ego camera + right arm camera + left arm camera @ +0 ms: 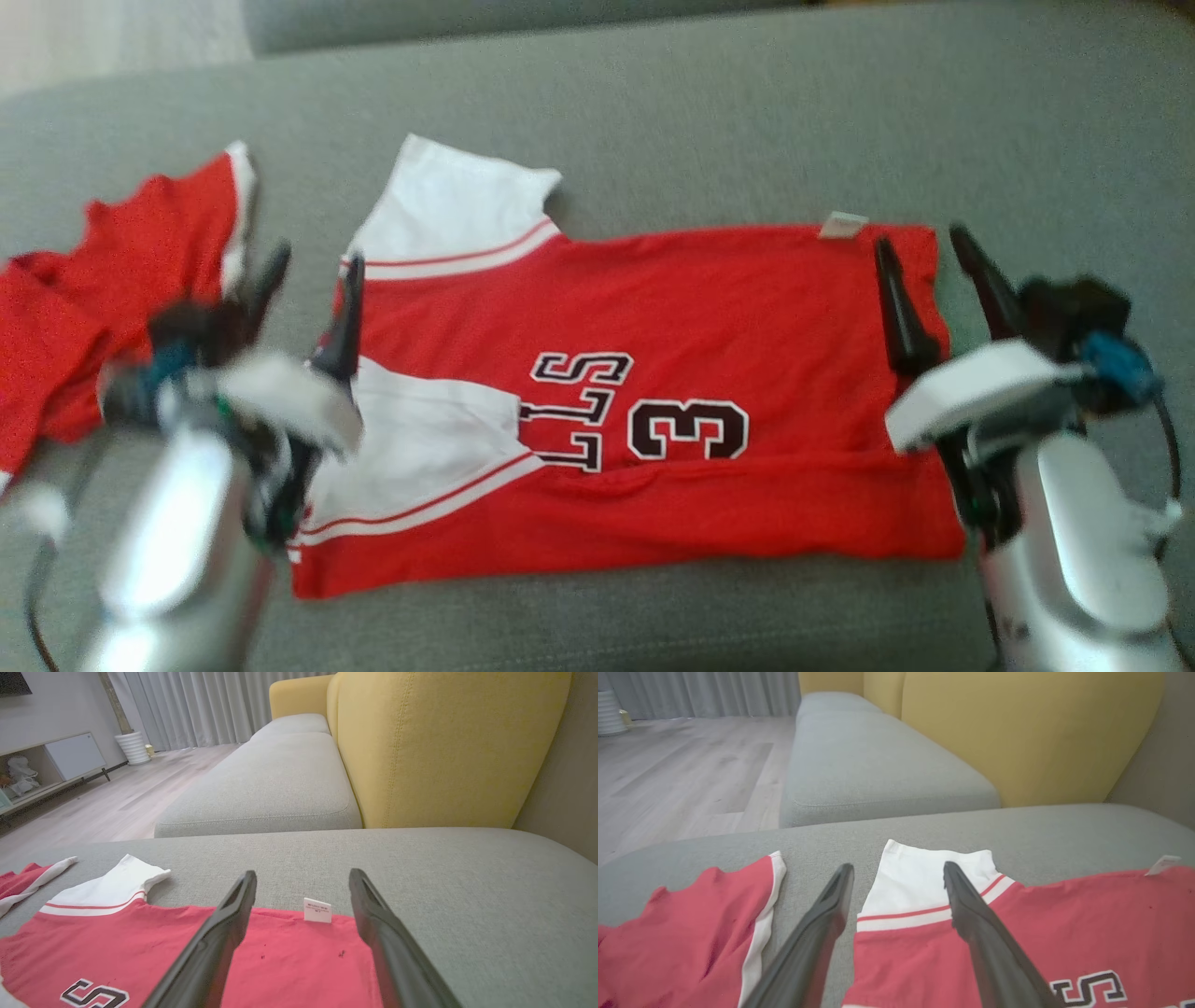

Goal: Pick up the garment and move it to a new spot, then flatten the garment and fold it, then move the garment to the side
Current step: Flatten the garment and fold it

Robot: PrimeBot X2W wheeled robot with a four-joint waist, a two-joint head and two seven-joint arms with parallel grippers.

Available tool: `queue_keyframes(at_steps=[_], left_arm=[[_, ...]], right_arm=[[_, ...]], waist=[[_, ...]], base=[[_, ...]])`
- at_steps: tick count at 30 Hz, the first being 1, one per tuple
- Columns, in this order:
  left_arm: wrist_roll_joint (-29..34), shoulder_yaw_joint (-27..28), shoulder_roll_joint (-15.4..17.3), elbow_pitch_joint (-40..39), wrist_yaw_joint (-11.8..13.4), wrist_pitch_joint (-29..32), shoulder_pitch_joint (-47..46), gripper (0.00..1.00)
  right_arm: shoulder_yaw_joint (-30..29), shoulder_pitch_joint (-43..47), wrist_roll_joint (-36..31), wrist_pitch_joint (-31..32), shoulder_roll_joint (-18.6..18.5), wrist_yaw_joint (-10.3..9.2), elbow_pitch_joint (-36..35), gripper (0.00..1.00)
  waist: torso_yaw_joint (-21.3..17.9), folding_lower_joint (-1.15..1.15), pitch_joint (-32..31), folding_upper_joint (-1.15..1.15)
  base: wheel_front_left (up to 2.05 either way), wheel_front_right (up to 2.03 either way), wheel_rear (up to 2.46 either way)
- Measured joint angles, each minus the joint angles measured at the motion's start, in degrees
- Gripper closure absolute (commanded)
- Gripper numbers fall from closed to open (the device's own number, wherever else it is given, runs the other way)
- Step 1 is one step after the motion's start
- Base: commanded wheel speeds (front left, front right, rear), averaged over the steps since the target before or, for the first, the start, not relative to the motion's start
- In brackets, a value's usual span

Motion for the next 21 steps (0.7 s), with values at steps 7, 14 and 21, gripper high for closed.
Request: queue_keyframes(at_steps=[7,14,21], left_arm=[[0.3,-6.0,7.6,10.1,-5.6,11.6,-20.1,0.0],[-8.2,-18.3,16.0,13.3,-6.0,20.7,-32.4,0.0],[-13.1,-27.8,20.8,16.7,-6.0,22.2,-36.5,0.0]], right_arm=[[4.7,-10.0,-1.7,0.2,0.0,0.0,3.0,0.0],[8.9,-18.0,-0.5,0.4,-0.1,-0.01,4.3,0.0],[11.1,-19.9,0.7,-1.2,-0.2,-0.01,5.4,0.0]], waist=[[-3.4,0.01,7.5,0.0],[-7.6,0.02,13.5,0.0],[-11.2,0.01,16.4,0.0]], base=[[0.0,0.0,0.0],[0.0,0.0,0.0],[0.0,0.0,0.0]])
